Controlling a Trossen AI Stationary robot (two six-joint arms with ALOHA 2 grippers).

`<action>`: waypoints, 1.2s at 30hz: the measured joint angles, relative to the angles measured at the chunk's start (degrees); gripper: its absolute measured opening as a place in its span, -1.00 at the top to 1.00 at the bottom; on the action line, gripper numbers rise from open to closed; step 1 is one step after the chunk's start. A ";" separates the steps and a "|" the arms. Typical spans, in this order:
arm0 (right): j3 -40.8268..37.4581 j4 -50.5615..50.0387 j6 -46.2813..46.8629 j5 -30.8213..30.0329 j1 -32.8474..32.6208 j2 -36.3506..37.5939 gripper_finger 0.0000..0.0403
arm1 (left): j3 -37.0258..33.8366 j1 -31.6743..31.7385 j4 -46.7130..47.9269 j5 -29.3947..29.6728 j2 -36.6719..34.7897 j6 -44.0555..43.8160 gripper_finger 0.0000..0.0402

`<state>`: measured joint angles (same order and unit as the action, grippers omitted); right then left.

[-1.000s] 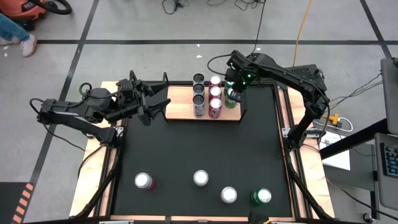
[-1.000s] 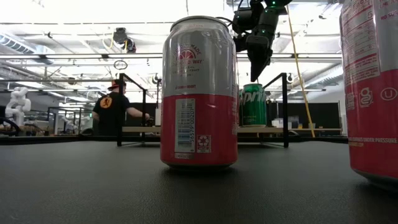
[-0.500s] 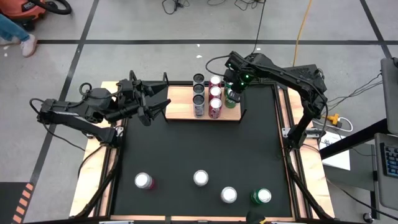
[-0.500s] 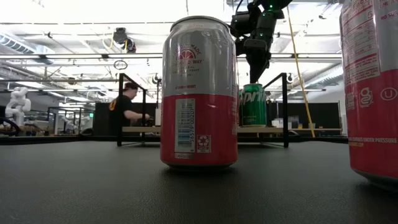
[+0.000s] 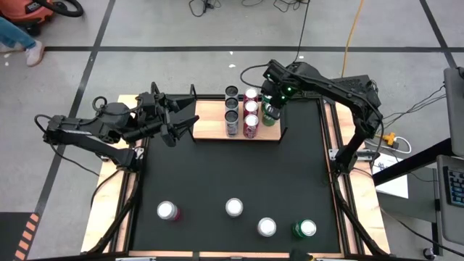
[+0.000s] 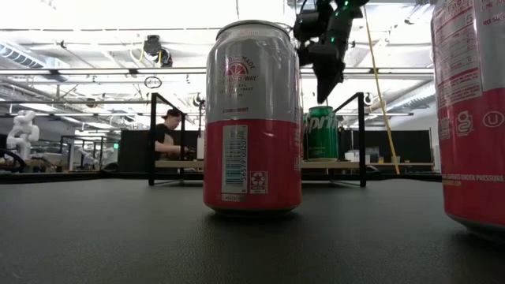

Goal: Place canned beverage on shelf
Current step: Put the green soda can on the shelf

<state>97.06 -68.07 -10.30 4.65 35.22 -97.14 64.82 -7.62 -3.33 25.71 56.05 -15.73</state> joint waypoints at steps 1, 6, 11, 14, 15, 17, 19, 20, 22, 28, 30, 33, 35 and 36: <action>0.63 -0.81 0.71 0.02 -0.11 0.54 1.00 | 0.00 -0.02 0.00 0.00 0.00 0.00 -0.93; 6.63 -7.71 6.61 2.45 -1.36 4.11 1.00 | 0.00 0.07 0.04 0.00 0.00 -0.04 -0.93; 9.99 -11.87 14.01 3.12 -4.33 9.92 1.00 | 0.00 1.33 2.70 0.02 -0.02 -0.48 -0.93; 9.53 -11.93 17.66 3.08 -6.71 14.25 1.00 | 0.00 2.25 4.95 0.00 -0.02 -0.50 -0.93; 9.12 -11.99 18.76 3.06 -7.51 15.61 1.00 | 0.00 2.56 5.78 -0.01 -0.02 -0.52 -0.93; 8.26 -12.09 20.70 3.02 -9.06 18.17 1.00 | 0.00 3.24 7.19 0.01 -0.02 -0.50 -0.93; 7.40 -12.18 22.64 2.80 -10.56 20.44 1.00 | -0.01 3.83 8.16 0.00 -0.02 -0.63 -0.93; 7.01 -12.27 23.34 2.77 -11.17 21.54 1.00 | -0.02 4.12 8.41 0.02 -0.02 -1.30 -0.93; 6.30 -12.81 24.30 2.66 -12.07 23.56 1.00 | -0.02 4.52 8.74 0.05 0.00 -3.55 -0.93; 4.38 -15.79 24.57 2.52 -13.26 28.00 1.00 | -0.02 4.15 8.63 1.87 1.35 -8.17 -0.93; 4.00 -16.40 24.13 2.57 -13.26 29.05 1.00 | 0.21 3.75 8.76 1.92 2.58 -9.60 -0.93; 3.76 -16.76 22.37 2.62 -13.26 30.25 1.00 | 2.11 2.72 10.45 1.92 5.48 -10.95 -0.91; 3.76 -16.75 21.28 2.84 -13.26 30.80 1.00 | 3.79 1.88 11.99 1.95 7.90 -10.99 -0.89; 3.76 -16.75 20.76 2.86 -13.26 31.06 1.00 | 4.58 1.47 12.48 1.92 9.14 -11.04 -0.88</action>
<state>100.82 -84.82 10.47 7.51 21.96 -66.08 69.40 -6.15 9.14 27.64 65.19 -26.76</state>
